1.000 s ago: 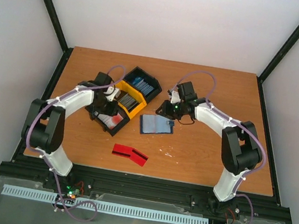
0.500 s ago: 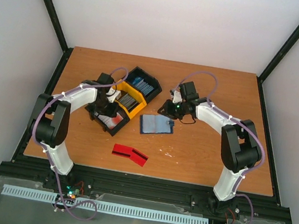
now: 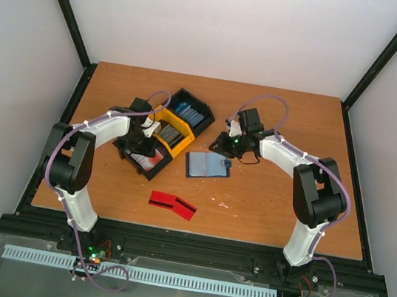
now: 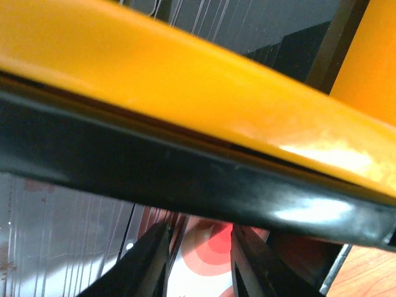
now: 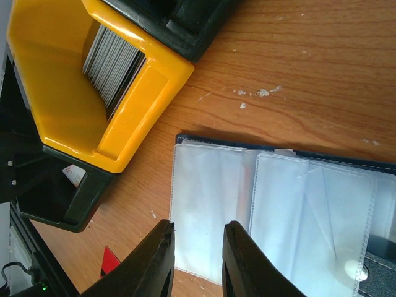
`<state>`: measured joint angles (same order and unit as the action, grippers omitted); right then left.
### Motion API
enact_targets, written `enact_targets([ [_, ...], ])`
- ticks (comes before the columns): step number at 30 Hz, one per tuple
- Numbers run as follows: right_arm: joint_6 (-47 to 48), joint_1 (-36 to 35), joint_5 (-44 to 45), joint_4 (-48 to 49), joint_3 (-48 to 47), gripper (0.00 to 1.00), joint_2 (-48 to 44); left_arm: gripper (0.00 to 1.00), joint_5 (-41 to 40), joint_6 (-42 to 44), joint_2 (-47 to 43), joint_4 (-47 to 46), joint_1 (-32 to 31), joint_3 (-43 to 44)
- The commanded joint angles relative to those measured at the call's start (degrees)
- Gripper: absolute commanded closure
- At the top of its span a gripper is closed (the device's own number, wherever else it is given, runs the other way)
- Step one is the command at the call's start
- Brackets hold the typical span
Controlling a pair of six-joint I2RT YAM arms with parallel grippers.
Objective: Put the credit cards into the card holder
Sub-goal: Pick up the credit card from the storage box.
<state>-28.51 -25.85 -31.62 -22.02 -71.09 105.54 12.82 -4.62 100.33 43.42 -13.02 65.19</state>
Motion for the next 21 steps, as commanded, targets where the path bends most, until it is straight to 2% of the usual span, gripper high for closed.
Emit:
enact_targets([
  [1, -0.57, 0.42, -0.69, 1.1, 0.52, 0.77, 1.21, 0.73, 0.01, 0.84, 0.82, 0.73, -0.08, 2.17],
  [7, -0.75, 0.45, -0.56, 1.28, 0.65, 0.77, 1.36, 0.88, 1.52, 1.05, 0.92, 1.52, -0.08, 2.26],
  [21, -1.36, 0.56, -0.9, 1.98, 0.91, 0.78, 1.94, 0.88, 4.24, 1.3, -0.04, 4.48, -0.08, 3.78],
])
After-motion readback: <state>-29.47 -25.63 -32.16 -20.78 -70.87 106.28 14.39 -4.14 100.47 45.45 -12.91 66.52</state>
